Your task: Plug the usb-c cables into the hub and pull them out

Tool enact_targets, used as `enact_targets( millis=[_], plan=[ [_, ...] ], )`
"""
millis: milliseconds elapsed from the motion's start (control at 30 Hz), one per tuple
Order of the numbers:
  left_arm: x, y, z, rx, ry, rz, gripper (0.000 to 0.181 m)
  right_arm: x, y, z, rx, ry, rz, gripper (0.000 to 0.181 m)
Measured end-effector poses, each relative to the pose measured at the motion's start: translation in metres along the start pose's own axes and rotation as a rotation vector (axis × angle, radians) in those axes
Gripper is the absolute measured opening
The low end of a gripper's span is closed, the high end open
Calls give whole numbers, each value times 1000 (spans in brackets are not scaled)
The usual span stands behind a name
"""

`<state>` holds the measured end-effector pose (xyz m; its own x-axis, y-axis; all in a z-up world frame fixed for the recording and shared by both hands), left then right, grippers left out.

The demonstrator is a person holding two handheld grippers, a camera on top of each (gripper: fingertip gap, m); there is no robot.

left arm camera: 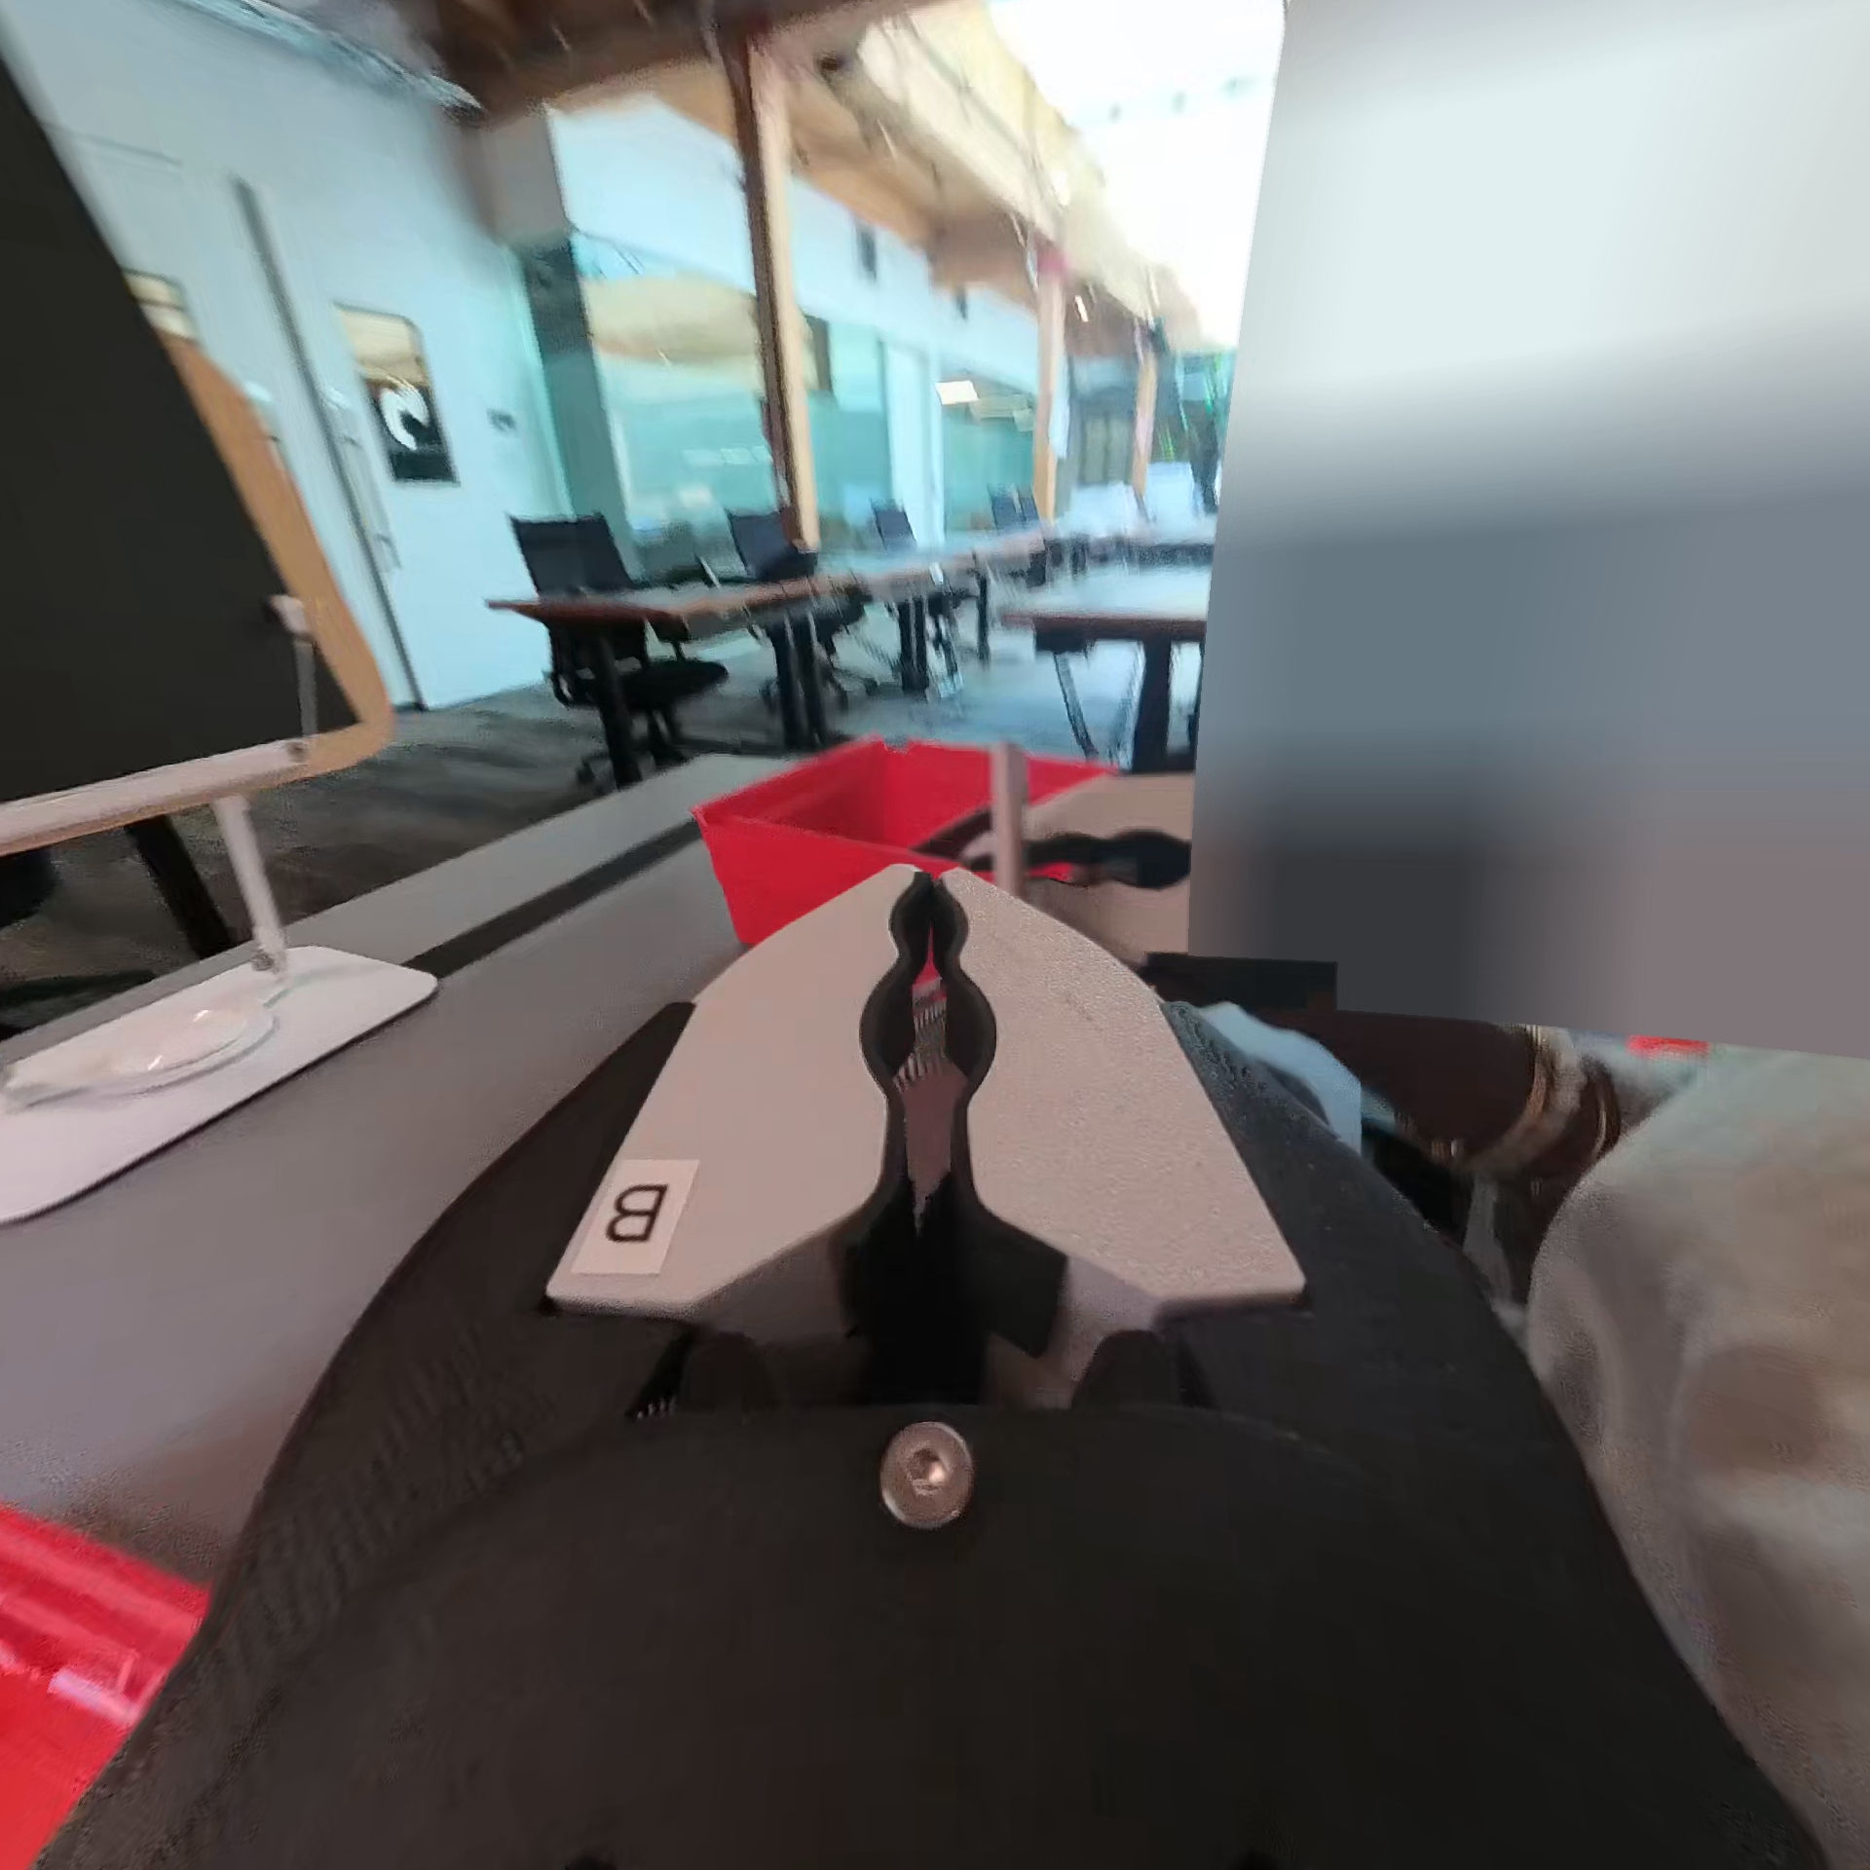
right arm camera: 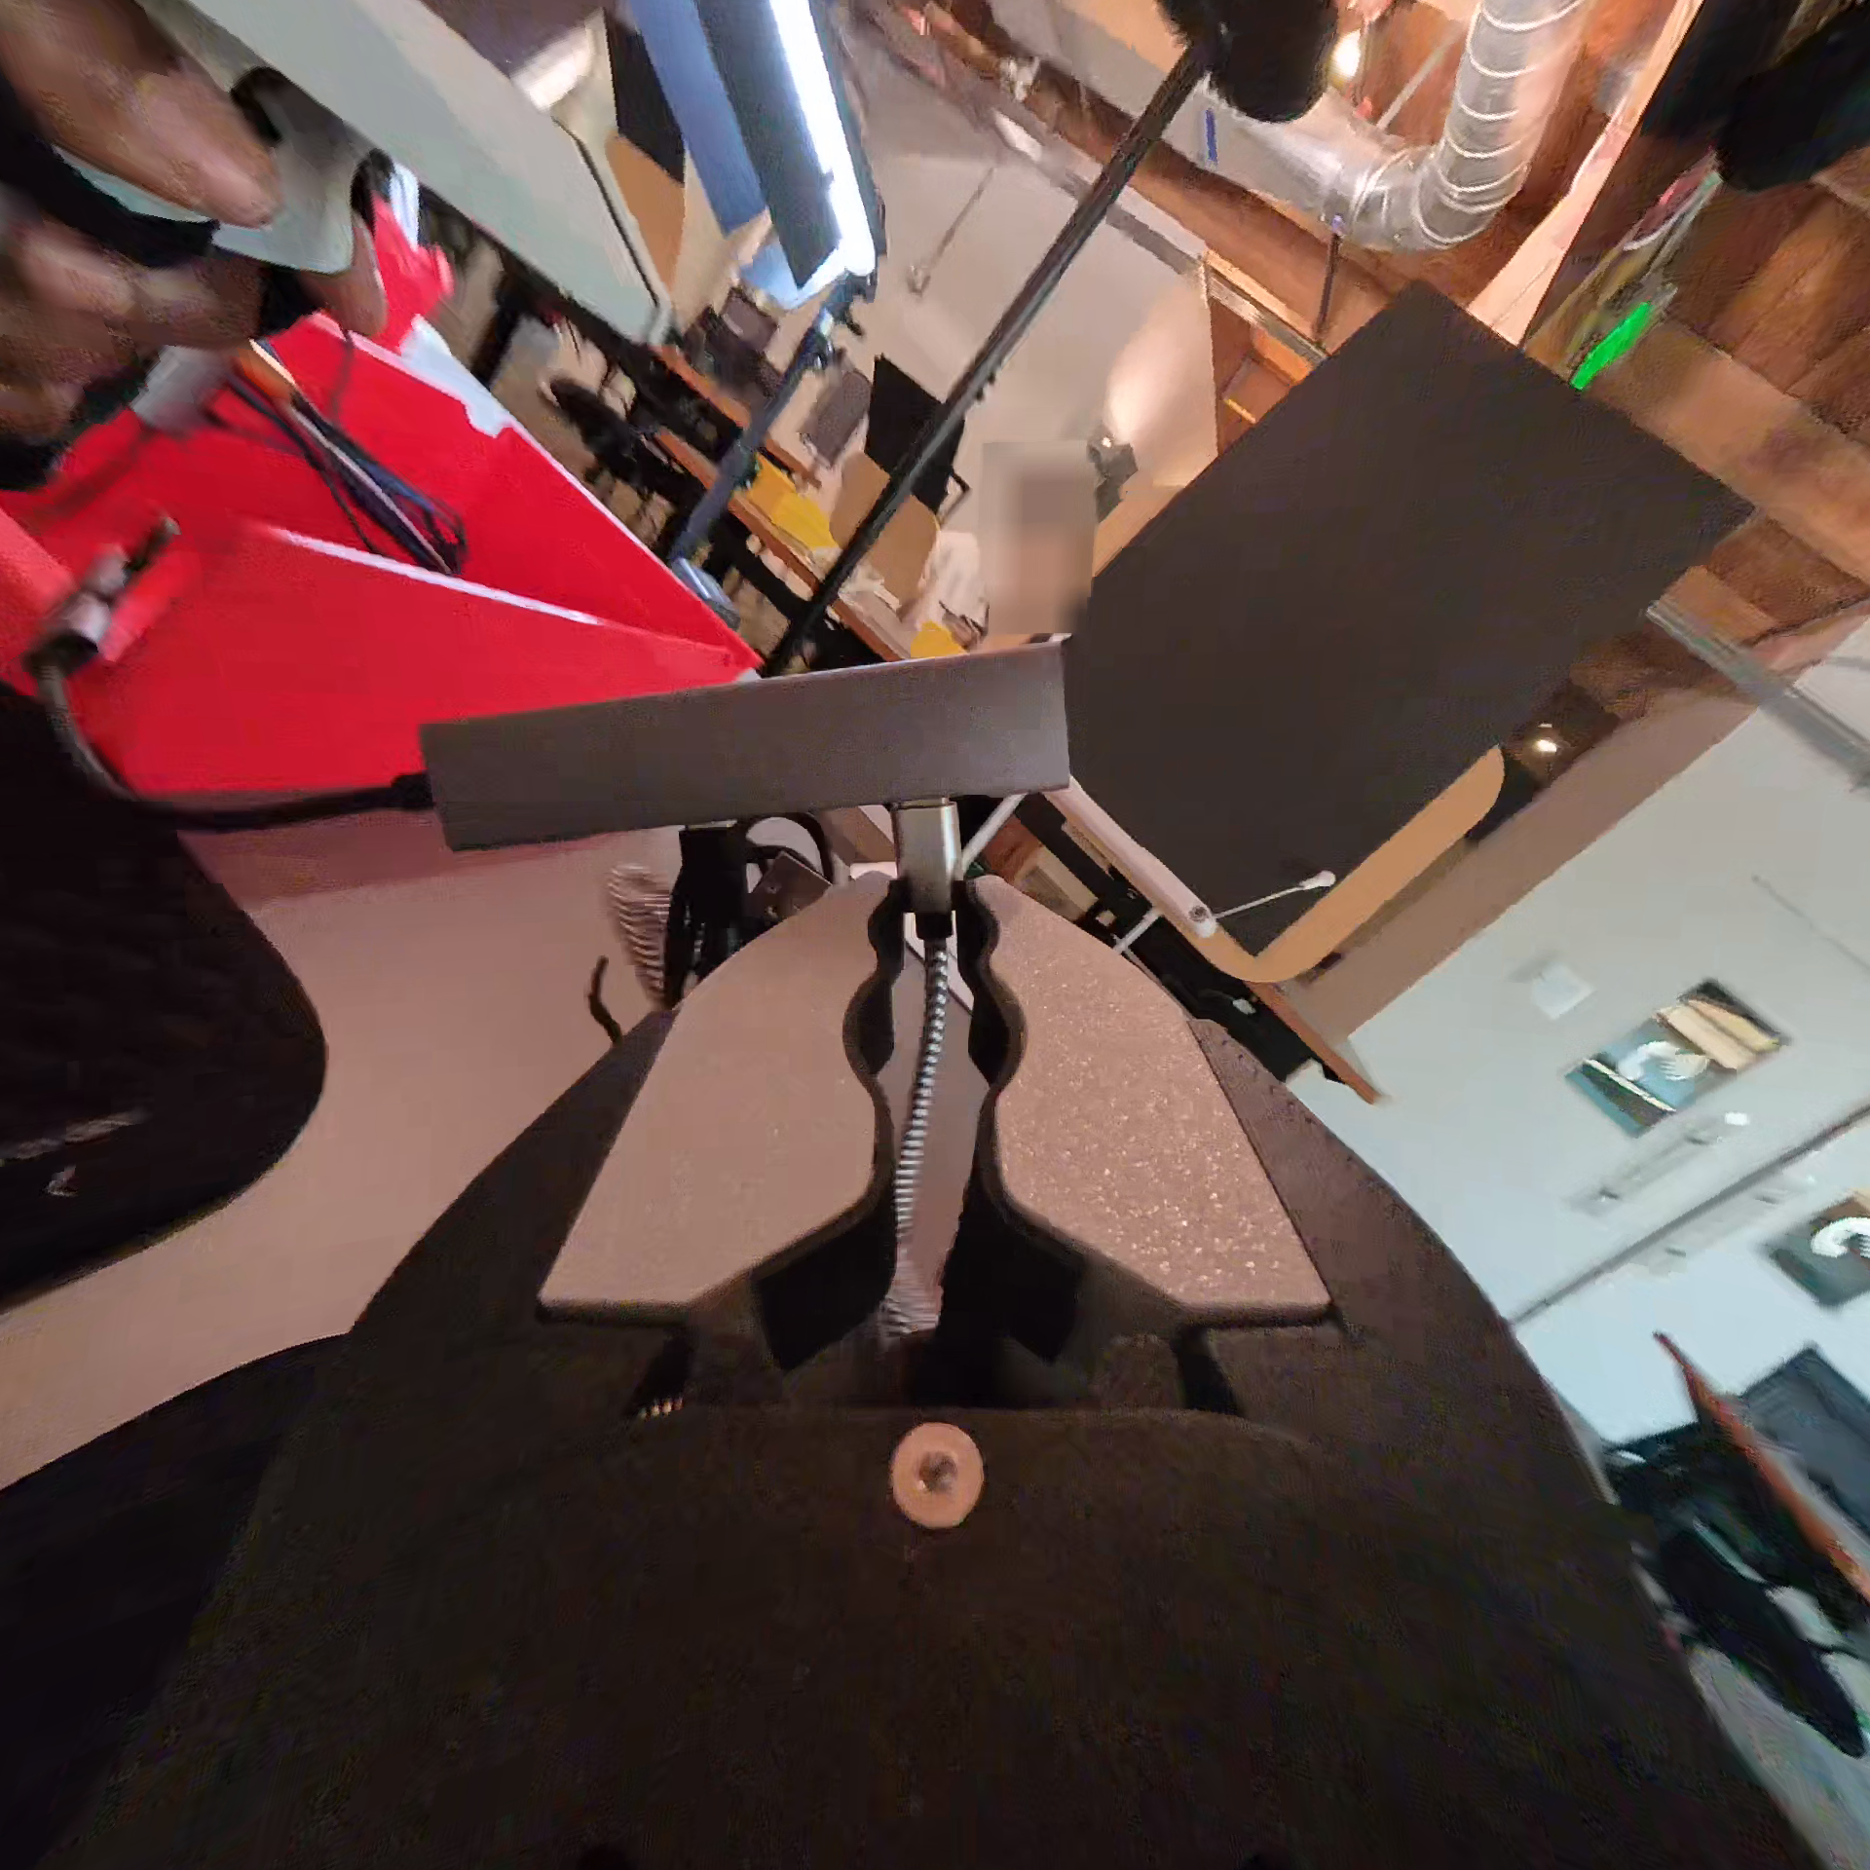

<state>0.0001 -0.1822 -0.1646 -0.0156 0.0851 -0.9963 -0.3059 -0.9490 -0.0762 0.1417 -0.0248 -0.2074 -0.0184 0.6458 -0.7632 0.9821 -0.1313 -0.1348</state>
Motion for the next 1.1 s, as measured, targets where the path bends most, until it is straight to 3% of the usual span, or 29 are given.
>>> enact_targets(
  millis=[133,167,267,367,433,533,667,900,1100],
  plan=[
    [7,-24,-15,48,-116,129,0,-10,-7,10,-39,120,-17,10],
    [8,-26,-12,-16,-145,136,46,-11,-7,14,-50,157,-15,10],
    [10,-27,-7,-94,-181,169,71,-14,-8,24,-61,245,7,10],
    [12,-33,-9,-119,-128,99,68,-18,-10,34,-27,251,34,10],
    [15,-34,-7,-222,-151,85,59,-23,-12,40,24,245,72,9],
    [14,-39,-13,-335,-240,104,48,-30,-19,47,91,228,167,10],
    [15,-47,-18,-495,-470,144,33,-38,-27,53,101,185,181,9],
    [23,-56,-8,-491,-382,333,23,-28,-35,57,64,146,279,9],
    [26,-54,-3,-452,-283,315,22,-27,-35,62,87,174,269,9]
  ],
)
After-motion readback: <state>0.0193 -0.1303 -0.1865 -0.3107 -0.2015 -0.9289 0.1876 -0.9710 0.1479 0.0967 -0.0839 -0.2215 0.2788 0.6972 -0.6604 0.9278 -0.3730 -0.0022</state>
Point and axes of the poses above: each gripper's, where its closed fingertips meet, y back along the fingers, x out of its underside, z = x × y across the jaws, the point moved 9 cm from there along y, back along the fingers, and after that the axes turned 2 degrees about x, right-handed, at the moved point
